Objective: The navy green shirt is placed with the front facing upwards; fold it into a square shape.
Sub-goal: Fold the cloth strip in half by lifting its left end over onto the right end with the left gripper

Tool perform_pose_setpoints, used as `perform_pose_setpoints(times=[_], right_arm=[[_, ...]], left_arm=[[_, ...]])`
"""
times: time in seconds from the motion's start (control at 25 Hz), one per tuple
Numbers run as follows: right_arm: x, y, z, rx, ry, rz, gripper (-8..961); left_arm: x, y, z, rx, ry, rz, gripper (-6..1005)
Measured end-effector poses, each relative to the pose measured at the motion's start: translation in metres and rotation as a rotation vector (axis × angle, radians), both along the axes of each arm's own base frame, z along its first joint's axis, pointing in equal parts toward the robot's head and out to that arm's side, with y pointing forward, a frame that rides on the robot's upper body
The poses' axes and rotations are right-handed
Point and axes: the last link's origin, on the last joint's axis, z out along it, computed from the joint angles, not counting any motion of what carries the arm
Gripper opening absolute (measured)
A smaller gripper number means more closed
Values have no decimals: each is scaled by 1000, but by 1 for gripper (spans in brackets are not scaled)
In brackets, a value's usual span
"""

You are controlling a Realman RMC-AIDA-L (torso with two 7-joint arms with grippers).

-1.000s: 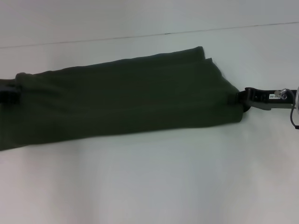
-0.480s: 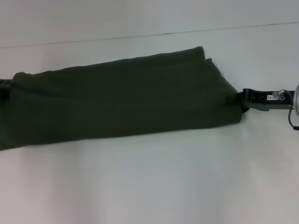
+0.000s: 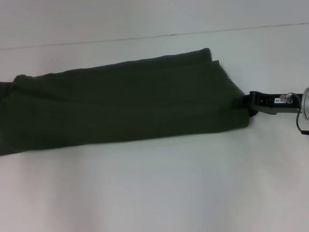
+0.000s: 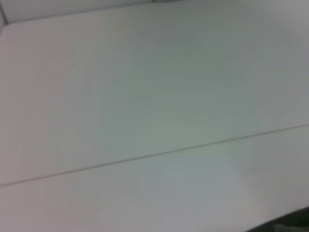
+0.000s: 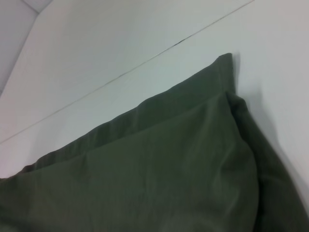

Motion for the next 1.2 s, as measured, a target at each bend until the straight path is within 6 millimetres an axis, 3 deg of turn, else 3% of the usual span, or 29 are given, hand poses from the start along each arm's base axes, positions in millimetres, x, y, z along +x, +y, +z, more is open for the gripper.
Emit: perform_pose_setpoints(times=[0.2,0.4,0.48,0.64,1.04,1.2], right_arm=[[1,1,0,9,-15,6,19],[-3,5,3,31,-22,48,181],[-4,6,4,47,-18,65,261],[-4,6,8,76,-12,80,422],[4,-5,20,97,-20,122,641],[7,-12,25,78,-20,143,638]], left_arm=[[0,-5,4,25,1,-5,93],[0,-10,11,57,-11,0,187],[-1,-12,14,58,-20,2,396],[-2,-16,17,47,-26,-1,484],[-9,-41,25,4,-93,-1,677],[-13,-54,26,-30,-107,5,717]])
